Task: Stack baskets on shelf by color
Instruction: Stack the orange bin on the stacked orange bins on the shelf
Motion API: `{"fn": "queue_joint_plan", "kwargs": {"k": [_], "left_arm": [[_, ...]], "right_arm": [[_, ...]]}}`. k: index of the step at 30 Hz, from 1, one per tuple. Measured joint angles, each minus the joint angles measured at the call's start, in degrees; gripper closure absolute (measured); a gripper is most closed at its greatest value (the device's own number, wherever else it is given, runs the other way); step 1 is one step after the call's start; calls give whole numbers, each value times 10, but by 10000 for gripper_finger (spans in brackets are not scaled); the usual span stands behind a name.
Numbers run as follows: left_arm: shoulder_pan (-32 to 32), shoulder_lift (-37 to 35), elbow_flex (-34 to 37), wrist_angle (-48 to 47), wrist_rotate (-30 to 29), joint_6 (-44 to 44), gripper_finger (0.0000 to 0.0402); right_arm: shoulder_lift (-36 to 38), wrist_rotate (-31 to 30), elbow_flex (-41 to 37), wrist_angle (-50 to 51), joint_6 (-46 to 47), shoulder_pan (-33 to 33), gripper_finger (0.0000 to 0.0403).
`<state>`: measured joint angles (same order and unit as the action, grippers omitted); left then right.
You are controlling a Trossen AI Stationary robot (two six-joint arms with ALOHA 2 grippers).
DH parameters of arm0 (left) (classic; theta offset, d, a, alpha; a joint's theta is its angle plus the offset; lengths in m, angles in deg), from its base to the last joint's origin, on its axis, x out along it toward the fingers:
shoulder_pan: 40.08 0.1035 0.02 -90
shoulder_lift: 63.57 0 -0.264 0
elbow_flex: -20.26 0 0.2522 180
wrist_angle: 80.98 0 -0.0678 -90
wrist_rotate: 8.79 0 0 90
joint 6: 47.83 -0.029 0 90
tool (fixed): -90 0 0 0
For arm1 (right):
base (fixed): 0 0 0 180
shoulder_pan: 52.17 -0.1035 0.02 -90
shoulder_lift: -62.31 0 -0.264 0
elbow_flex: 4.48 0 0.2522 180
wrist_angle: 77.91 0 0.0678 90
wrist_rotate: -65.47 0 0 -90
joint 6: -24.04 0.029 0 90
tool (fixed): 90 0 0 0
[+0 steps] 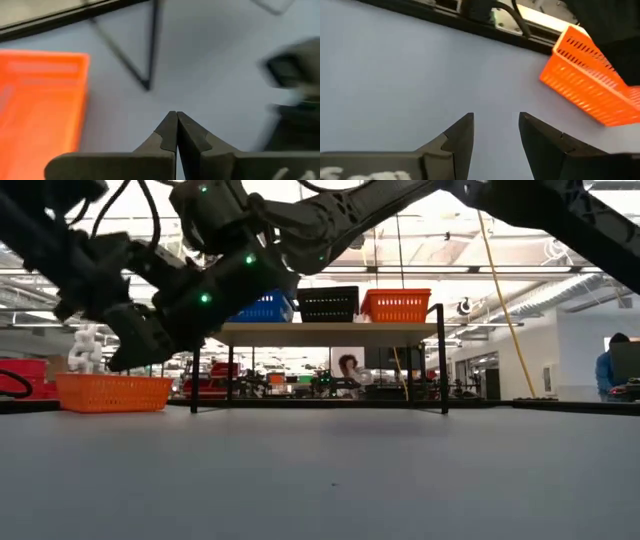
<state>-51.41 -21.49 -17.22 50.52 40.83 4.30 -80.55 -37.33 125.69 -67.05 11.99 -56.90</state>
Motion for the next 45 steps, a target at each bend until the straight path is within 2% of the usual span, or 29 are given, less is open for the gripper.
{"fn": "queue_joint_plan", "kwargs": {"k": [3,8,10,18,26,30,34,37,40,42,45], "left_arm": [[15,17,16,-32,-10,41,396],[47,51,35,-30,-58,50,398],[59,66,36,-31,-59,53,396],[93,104,36,-27,-37,35,390],[134,154,36,-23,-31,46,333],[141,180,36,-25,-7,37,340],[143,191,36,-23,6,39,390],[143,190,36,-23,14,34,396],[139,181,36,-27,52,21,398],[127,173,36,-27,74,16,398],[101,154,26,-35,90,3,399]], "right_arm": [[2,6,-17,-4,23,-4,250],[1,8,-23,-5,24,-8,250],[4,8,-23,-10,21,-7,250],[21,8,-23,-4,6,-10,250],[22,9,-23,0,8,-13,250],[30,10,-23,27,5,-22,250],[62,11,-23,87,3,-33,250],[97,11,-23,149,4,-38,250],[138,10,-31,203,10,-40,250],[176,10,-69,219,27,-41,250],[252,10,-176,190,43,-41,250]]}}
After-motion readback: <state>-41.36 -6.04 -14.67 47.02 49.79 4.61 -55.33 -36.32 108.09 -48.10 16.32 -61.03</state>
